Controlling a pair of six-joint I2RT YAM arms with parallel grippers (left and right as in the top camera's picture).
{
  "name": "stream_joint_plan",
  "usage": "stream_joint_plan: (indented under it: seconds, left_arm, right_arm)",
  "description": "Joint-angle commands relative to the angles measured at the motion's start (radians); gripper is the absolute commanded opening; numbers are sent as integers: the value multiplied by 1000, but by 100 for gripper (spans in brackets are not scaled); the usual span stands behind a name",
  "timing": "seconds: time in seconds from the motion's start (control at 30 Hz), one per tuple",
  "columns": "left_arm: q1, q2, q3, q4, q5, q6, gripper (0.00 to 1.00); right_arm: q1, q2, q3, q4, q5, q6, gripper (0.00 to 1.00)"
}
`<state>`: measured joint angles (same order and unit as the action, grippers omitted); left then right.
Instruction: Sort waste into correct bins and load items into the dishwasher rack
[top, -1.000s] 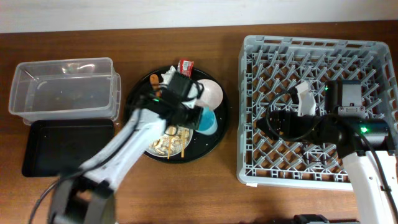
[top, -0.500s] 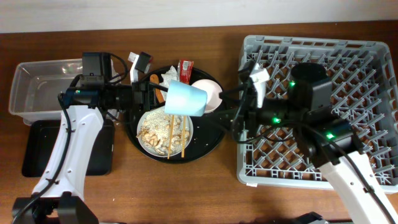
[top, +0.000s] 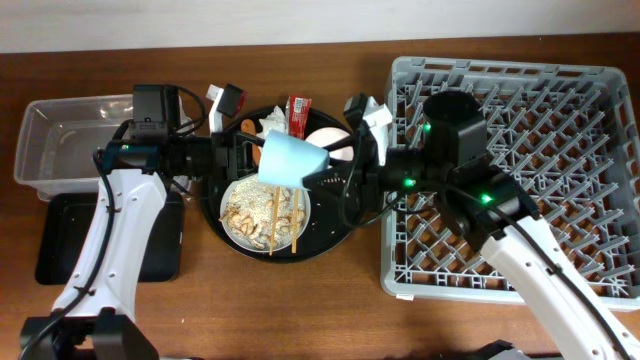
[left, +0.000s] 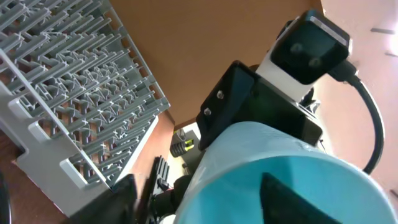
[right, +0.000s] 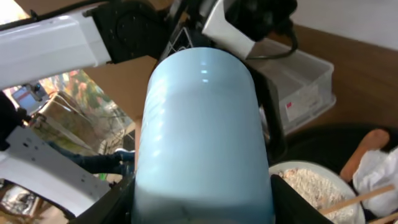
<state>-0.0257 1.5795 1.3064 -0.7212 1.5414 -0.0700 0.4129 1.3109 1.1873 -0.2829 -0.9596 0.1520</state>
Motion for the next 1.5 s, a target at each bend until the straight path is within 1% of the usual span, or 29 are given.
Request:
stream_joint_plan:
  seconds: [0.0, 0.07, 0.1, 0.17, 0.2, 0.23, 0.3, 0.33, 0.43, 0.53, 0.57, 0.6, 0.67, 0.73, 0.83, 0.9, 0.97, 1.0, 1.03, 1.07, 1.1, 1.13, 1.17, 1.2, 1.23, 1.27, 1.3, 1.37, 1.47]
  left_arm:
    - [1, 2, 5, -2, -60, 3, 76]
    - [3, 2, 5, -2, -148, 3, 87]
    - [3, 2, 5, -2, -208, 3, 92]
    - [3, 2, 5, -3, -283, 3, 94]
    - [3, 2, 5, -3, -301, 3, 95]
    - [3, 2, 5, -3, -309, 3, 95]
    - [3, 2, 5, -3, -312, 3, 95]
    - [3, 2, 5, -3, -312, 3, 95]
    - [3, 2, 5, -23, -365, 4, 95]
    - [3, 2, 5, -25, -365, 4, 95]
    - [3, 2, 5, -26, -365, 4, 95]
    - [3, 2, 5, -26, -365, 4, 95]
    - [3, 2, 5, -26, -365, 4, 95]
    - [3, 2, 5, -29, -399, 4, 95]
    - [3, 2, 5, -55, -466, 4, 95]
    - [3, 2, 5, -62, -481, 4, 95]
    - [3, 2, 6, -61, -497, 4, 89]
    - [3, -1, 6, -62, -533, 4, 89]
    - [3, -13, 6, -73, -581, 4, 84]
    - [5, -45, 6, -95, -669, 4, 83]
    - [13, -83, 13, -127, -768, 4, 82]
    - [27, -151, 37, -188, -944, 2, 80]
    - [38, -198, 60, -240, -1067, -17, 80]
    - [52, -254, 87, -299, -1218, -66, 80]
    - [80, -341, 102, -354, -1394, -120, 81]
    - [92, -380, 102, -367, -1444, -128, 85]
    - [108, -438, 102, -380, -1513, -127, 99]
    - [115, -525, 102, -399, -1597, -127, 99]
    - [115, -605, 102, -398, -1601, -127, 99]
  right_arm:
    - [-29, -93, 10, -91, 113, -17, 45]
    - [-103, -180, 10, -209, 206, -17, 45]
    - [-172, -239, 10, -293, 266, -17, 45]
    - [-298, -311, 10, -443, 386, -17, 45]
    - [-382, -338, 10, -539, 480, -16, 45]
    - [-433, -343, 10, -599, 554, -4, 45]
    - [-550, -321, 10, -737, 787, 69, 45]
    - [-590, -297, 10, -781, 845, 87, 45]
    - [-666, -166, 10, -900, 932, 124, 45]
    - [-692, -53, 10, -906, 957, 146, 45]
    - [-695, -10, 10, -904, 953, 146, 52]
    - [-696, 15, 10, -909, 952, 146, 71]
    - [-696, 63, 14, -918, 941, 146, 80]
    - [-695, 69, 81, -931, 887, 144, 82]
    - [-660, 23, 220, -963, 774, 87, 82]
    - [-568, -39, 271, -949, 732, 80, 82]
    - [-394, -88, 273, -899, 701, 81, 77]
    - [-309, -87, 273, -884, 706, 81, 74]
    - [-237, -80, 272, -861, 708, 82, 71]
    - [-138, -57, 272, -803, 709, 92, 68]
    - [-88, -35, 272, -764, 715, 93, 67]
    - [-6, 32, 272, -703, 808, 171, 63]
    - [23, 75, 272, -676, 861, 207, 59]
    - [49, 136, 272, -638, 910, 250, 56]
    - [66, 235, 272, -567, 949, 294, 50]
    - [68, 306, 272, -517, 967, 331, 49]
    - [67, 379, 272, -471, 978, 360, 49]
    - [45, 554, 272, -348, 993, 385, 48]
    - [23, 664, 273, -286, 1002, 385, 48]
